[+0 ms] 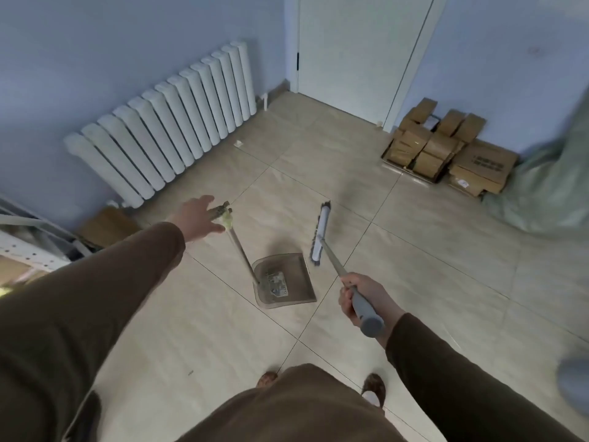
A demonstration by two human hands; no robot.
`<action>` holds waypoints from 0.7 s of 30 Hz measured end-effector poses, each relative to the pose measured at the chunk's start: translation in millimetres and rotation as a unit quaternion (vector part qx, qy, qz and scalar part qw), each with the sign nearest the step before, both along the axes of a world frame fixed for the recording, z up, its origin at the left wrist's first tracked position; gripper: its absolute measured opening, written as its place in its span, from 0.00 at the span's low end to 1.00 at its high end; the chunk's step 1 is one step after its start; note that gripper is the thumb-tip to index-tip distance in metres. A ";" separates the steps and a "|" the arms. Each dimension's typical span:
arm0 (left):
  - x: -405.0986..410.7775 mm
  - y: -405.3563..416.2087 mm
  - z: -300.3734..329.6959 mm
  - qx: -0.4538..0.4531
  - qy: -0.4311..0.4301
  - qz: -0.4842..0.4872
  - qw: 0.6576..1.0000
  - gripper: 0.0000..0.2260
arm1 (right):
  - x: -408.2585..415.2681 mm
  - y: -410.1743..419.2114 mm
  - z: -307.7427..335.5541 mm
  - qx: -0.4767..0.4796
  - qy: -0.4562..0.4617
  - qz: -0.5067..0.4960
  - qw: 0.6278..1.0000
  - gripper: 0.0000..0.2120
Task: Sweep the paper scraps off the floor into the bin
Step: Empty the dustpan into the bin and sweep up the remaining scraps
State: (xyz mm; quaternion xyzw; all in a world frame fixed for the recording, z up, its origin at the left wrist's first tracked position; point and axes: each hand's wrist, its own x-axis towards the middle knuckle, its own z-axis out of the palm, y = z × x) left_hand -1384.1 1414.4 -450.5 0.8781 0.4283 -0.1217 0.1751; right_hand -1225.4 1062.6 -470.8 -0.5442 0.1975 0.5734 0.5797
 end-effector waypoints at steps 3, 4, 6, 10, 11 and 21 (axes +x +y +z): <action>3.2 6.1 -7.5 -0.065 0.018 -0.026 0.997 0.31 | -22.2 9.9 -0.8 -0.012 -0.002 -0.029 1.000 0.06; 6.0 5.2 -9.6 -0.085 0.017 -0.026 0.996 0.28 | -28.5 9.7 -1.6 -0.023 -0.003 -0.036 0.999 0.06; 11.6 3.9 -21.2 -0.160 0.033 -0.023 0.986 0.21 | -37.3 4.4 -3.4 -0.046 -0.009 -0.046 0.998 0.07; 20.3 -12.2 -46.7 -0.233 0.095 0.015 0.968 0.11 | -44.0 -19.3 -3.1 -0.090 -0.035 -0.059 0.994 0.06; 24.0 -15.5 -48.7 -0.214 0.087 0.011 0.973 0.09 | -44.5 -26.6 -2.7 -0.103 -0.046 -0.054 0.992 0.06; 93.3 -52.3 -1.2 -0.157 0.052 -0.084 0.983 0.06 | -32.1 -88.9 -18.1 -0.143 -0.149 -0.024 0.978 0.15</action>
